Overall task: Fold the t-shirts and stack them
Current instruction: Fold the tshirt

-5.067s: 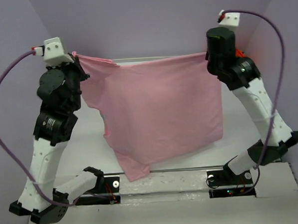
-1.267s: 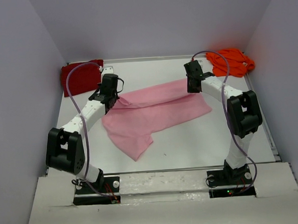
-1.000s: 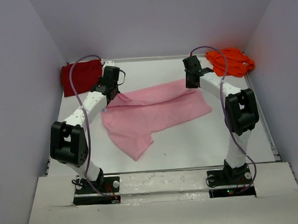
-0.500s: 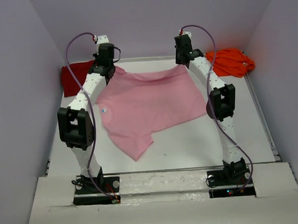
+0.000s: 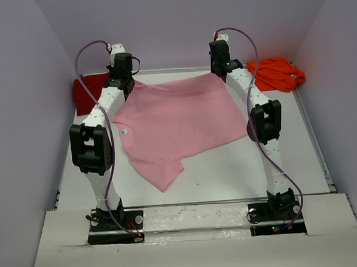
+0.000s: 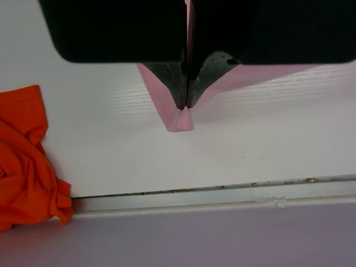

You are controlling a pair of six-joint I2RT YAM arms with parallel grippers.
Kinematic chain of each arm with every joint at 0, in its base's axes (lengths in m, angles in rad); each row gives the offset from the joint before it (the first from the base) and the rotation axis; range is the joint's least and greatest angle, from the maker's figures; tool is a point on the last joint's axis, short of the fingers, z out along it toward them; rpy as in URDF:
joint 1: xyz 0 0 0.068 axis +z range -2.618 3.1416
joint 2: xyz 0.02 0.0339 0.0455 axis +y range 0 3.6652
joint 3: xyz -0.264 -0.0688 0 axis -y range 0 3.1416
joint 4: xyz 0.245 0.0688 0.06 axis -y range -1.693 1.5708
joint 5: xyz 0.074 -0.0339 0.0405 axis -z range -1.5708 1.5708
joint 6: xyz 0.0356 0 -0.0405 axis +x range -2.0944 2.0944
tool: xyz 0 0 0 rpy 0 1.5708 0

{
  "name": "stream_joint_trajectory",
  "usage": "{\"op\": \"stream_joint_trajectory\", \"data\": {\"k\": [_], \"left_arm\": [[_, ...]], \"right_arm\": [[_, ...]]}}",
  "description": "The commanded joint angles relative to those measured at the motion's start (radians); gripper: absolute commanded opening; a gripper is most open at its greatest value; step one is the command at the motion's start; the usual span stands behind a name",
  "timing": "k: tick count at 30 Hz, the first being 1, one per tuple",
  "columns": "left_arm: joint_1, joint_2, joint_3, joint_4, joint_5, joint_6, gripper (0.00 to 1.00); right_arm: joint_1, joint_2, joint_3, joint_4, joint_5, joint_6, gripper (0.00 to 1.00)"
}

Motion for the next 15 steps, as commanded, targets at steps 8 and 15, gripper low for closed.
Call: {"op": "stream_joint_trajectory", "data": {"k": [8,15], "left_arm": [[0.01,-0.086,-0.145,-0.04,0.102,-0.06,0.0],[0.007,-0.157,-0.249,-0.04,0.152,-0.062,0.0]], "right_arm": [[-0.003,-0.133,-0.319,0.038,-0.012,0.074,0.0],[-0.003,-0.216,-0.438,0.04,-0.006,0.096,0.0]]}}
